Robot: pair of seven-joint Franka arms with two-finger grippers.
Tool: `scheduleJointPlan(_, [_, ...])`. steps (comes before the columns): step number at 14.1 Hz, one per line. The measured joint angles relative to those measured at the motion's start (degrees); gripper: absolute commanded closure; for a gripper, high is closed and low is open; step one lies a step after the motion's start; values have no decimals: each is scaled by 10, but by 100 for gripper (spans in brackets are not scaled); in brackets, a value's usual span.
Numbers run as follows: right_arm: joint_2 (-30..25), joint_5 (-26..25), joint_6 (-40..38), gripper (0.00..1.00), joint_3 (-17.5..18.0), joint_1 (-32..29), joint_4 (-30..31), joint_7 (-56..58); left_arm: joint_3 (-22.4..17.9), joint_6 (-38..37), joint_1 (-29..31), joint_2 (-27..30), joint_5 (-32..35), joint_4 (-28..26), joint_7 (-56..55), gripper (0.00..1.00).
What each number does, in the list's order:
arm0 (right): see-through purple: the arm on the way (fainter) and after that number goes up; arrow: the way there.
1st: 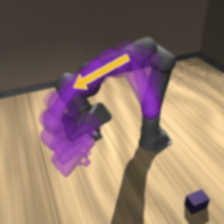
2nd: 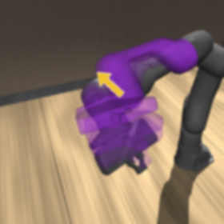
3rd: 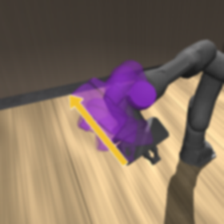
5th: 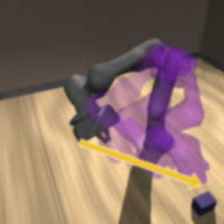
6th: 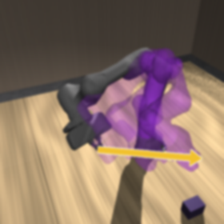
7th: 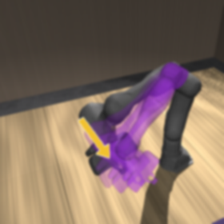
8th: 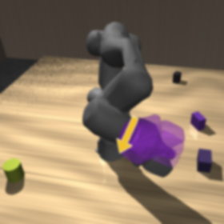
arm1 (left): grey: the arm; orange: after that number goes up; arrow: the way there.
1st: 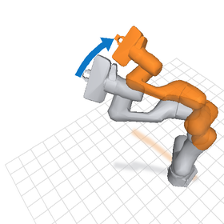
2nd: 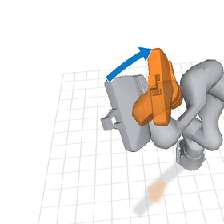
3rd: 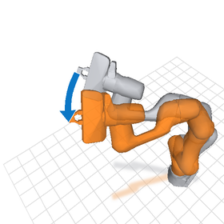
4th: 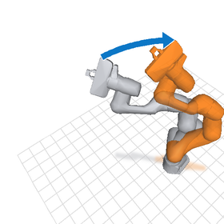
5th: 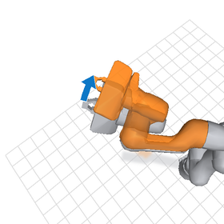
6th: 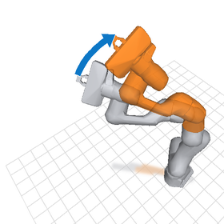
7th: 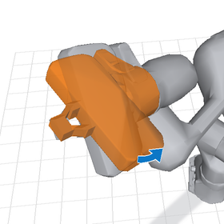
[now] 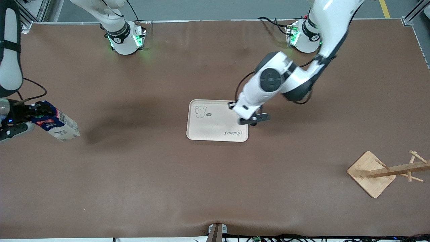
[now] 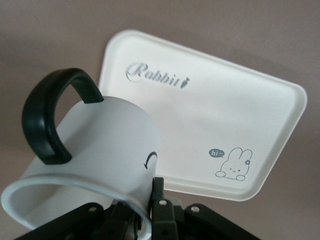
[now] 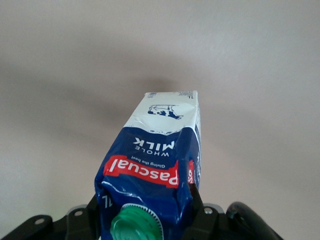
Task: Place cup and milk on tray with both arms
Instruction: 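Lift the mug off the stand with the left gripper toward the tray, then set the mug on the tray while the right gripper carries the milk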
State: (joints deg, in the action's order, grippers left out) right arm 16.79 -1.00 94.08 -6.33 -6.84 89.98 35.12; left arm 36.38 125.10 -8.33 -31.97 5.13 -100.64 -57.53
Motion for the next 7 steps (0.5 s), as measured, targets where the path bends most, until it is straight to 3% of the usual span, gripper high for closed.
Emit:
scheduleJointPlan(3, [10,9,-7,100,5,6,-32,-18,-1,-16,-25,-54,24,24,-32,100])
scheduleJointPlan(6, [13,82,-9,100,8,14,-37,-87,-6,-35,-23,-80,26,43,-32,100])
scheduleJointPlan(7, [13,99,-10,100,8,19,-38,-108,-8,-38,-24,-84,26,47,-32,91])
